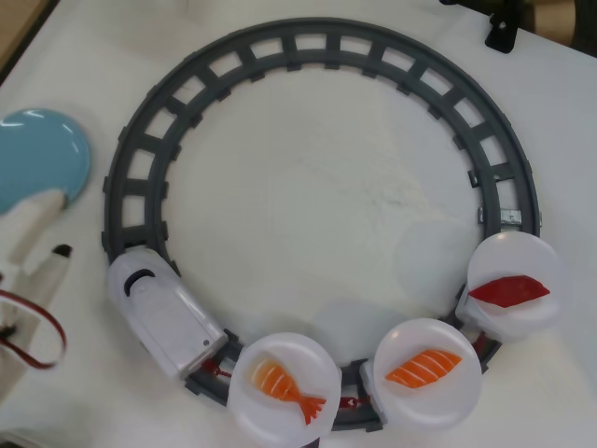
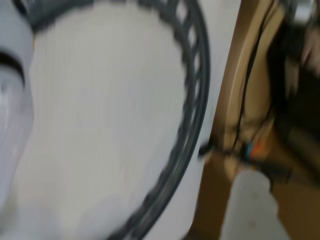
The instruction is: Pick up the sushi from the Shinkansen and put it on the blue dish
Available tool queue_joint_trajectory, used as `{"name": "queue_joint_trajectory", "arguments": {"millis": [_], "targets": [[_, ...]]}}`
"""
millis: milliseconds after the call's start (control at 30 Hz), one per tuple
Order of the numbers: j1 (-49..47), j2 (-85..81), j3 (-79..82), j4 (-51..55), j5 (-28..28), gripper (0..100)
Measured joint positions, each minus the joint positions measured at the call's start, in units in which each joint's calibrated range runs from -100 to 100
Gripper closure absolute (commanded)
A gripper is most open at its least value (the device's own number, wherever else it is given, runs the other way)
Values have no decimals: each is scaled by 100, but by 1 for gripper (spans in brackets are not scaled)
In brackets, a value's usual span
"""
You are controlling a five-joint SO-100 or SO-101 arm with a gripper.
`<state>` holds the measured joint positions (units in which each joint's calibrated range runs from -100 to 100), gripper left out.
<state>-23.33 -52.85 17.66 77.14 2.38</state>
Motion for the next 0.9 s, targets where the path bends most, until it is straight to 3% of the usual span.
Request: {"name": "queue_joint_trajectory", "arguments": {"millis": [533,733,900], "targets": [[4324,-337,101,0,0,80],[4896,-321,869,-25,0,80],[5100,-169,1500,-697,0,80]]}}
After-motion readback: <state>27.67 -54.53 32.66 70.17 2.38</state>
